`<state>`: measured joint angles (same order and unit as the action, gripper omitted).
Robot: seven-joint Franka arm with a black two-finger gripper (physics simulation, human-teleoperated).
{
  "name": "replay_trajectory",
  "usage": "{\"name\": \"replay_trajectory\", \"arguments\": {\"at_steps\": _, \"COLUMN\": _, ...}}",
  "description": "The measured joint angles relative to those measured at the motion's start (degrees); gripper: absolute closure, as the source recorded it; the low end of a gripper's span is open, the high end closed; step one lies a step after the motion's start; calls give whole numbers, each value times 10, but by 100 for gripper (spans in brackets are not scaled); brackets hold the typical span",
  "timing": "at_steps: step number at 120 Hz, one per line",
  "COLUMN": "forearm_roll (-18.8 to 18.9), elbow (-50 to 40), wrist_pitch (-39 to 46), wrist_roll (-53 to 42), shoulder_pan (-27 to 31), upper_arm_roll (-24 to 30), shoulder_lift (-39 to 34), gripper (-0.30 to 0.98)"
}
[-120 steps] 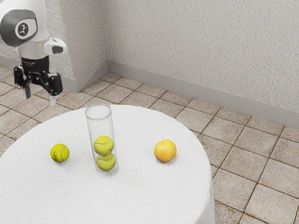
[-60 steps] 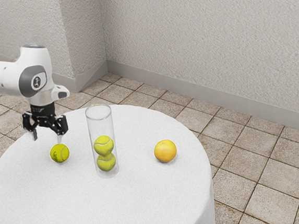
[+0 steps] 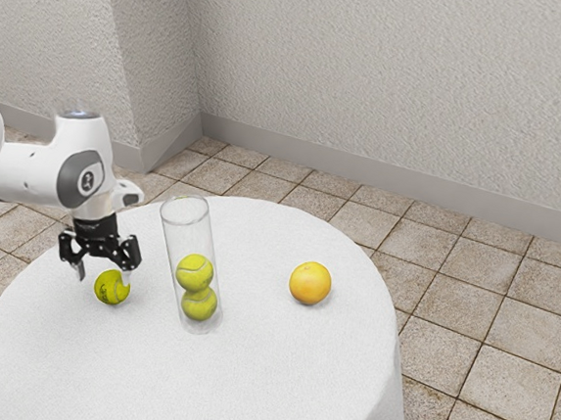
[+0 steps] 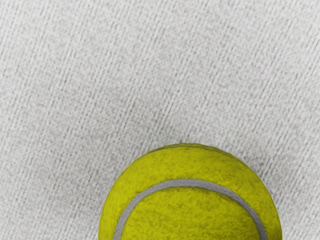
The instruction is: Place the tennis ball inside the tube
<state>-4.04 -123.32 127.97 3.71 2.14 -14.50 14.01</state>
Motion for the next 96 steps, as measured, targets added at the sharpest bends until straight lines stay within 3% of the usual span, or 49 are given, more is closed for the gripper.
{"name": "replay_trajectory", "arguments": {"at_steps": 66, "forearm_roll": -30, "elbow": 10, "wrist_pitch": 21, "wrist_roll": -5, "shoulder_pan": -1, "upper_arm_roll": 4, "shoulder_lift": 38, "gripper": 0}}
{"name": "replay_trajectory", "arguments": {"at_steps": 96, "forearm_roll": -38, "elbow": 10, "wrist_pitch": 24, "wrist_roll": -6, "shoulder_pan": -5, "upper_arm_roll": 4, "shoulder_lift": 39, "gripper": 21}}
